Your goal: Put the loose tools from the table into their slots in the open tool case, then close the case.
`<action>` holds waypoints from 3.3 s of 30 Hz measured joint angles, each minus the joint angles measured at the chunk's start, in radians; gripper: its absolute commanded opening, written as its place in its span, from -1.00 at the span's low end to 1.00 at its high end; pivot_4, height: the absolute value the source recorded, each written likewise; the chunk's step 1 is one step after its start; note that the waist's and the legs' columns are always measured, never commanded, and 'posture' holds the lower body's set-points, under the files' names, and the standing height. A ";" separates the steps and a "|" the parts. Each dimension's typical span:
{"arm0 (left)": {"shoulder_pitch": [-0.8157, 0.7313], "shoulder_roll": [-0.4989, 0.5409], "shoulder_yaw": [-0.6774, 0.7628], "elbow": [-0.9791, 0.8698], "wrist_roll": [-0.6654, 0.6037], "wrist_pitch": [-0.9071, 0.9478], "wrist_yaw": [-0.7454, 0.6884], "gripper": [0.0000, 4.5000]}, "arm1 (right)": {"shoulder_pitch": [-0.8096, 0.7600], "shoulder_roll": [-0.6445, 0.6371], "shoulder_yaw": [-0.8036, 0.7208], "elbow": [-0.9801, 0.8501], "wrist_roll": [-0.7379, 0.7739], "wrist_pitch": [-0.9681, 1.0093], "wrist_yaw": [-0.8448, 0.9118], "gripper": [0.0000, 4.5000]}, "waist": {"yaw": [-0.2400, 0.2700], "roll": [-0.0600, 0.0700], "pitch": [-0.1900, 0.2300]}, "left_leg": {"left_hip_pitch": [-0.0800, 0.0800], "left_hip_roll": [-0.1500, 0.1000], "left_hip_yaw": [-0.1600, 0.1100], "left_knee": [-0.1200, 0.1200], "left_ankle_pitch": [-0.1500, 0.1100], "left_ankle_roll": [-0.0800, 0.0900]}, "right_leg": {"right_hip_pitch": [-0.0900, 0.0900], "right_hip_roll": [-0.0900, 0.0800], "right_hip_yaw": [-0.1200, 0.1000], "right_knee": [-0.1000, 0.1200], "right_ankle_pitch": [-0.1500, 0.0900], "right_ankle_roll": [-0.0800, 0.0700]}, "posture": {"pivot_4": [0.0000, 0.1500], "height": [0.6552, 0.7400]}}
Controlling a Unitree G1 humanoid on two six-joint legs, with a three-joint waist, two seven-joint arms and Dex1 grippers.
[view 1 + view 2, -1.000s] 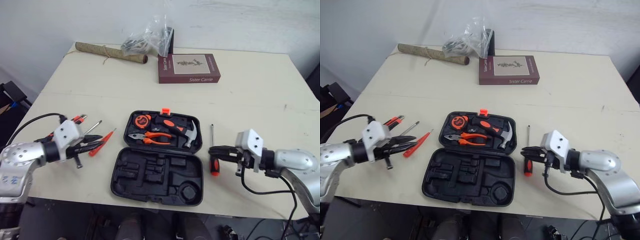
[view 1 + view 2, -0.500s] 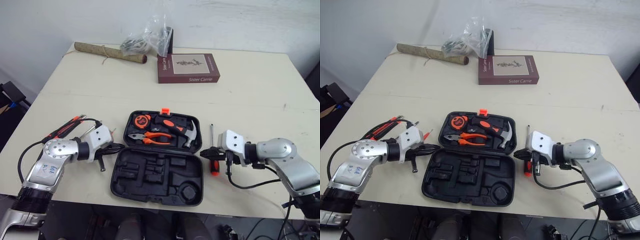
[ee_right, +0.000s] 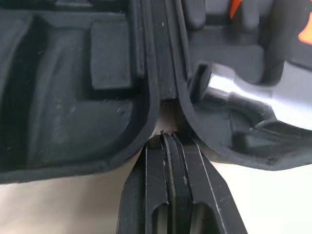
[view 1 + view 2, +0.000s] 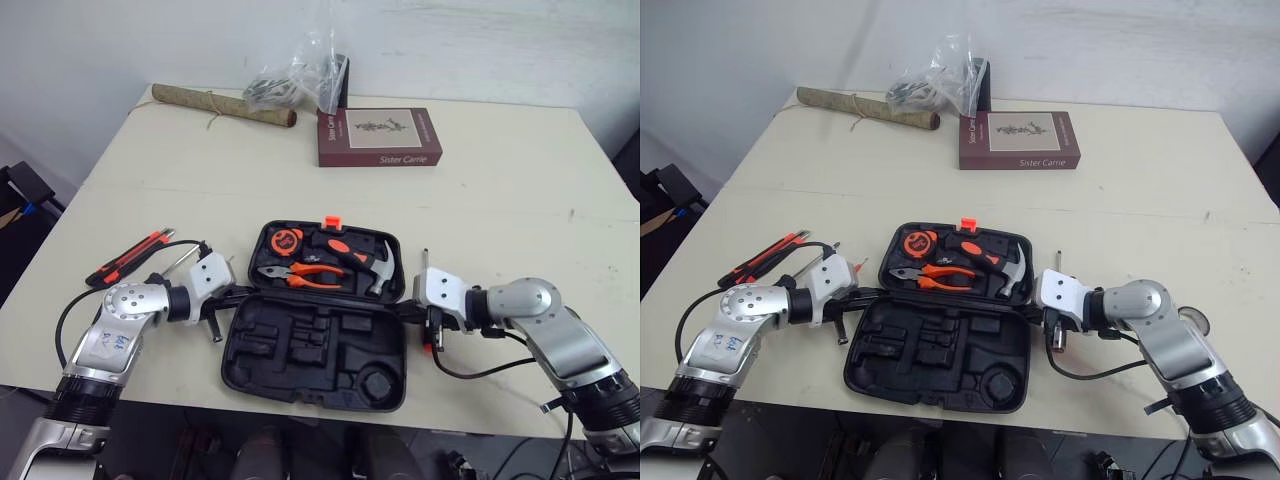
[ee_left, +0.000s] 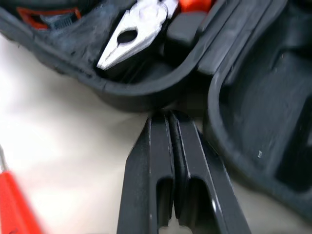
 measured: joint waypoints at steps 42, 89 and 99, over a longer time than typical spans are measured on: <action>0.450 0.448 0.978 0.868 -0.149 -0.383 0.050 0.98 | 0.628 -0.163 -0.958 0.687 0.183 -0.646 0.103 1.00 | -0.017 -0.001 0.001 | 0.006 0.001 0.002 -0.009 -0.007 0.005 | 0.001 -0.001 0.001 -0.005 0.000 0.000 | 1.00 1.00; 0.159 0.297 0.325 0.230 -0.114 0.182 -0.089 -0.63 | 0.401 0.222 -0.405 -0.153 0.487 -0.471 0.159 1.00 | -0.002 -0.001 0.000 | 0.003 0.001 0.000 -0.002 -0.003 -0.001 | 0.000 0.000 -0.001 0.002 -0.001 -0.003 | 1.00 1.00; 0.105 0.346 0.475 -0.190 -0.347 0.197 -0.214 -0.63 | 0.388 0.163 -0.493 -0.147 0.547 -0.393 0.109 1.00 | 0.002 -0.001 0.000 | 0.002 0.000 -0.001 -0.001 -0.004 0.000 | 0.002 -0.001 -0.001 0.001 -0.001 -0.002 | 1.00 1.00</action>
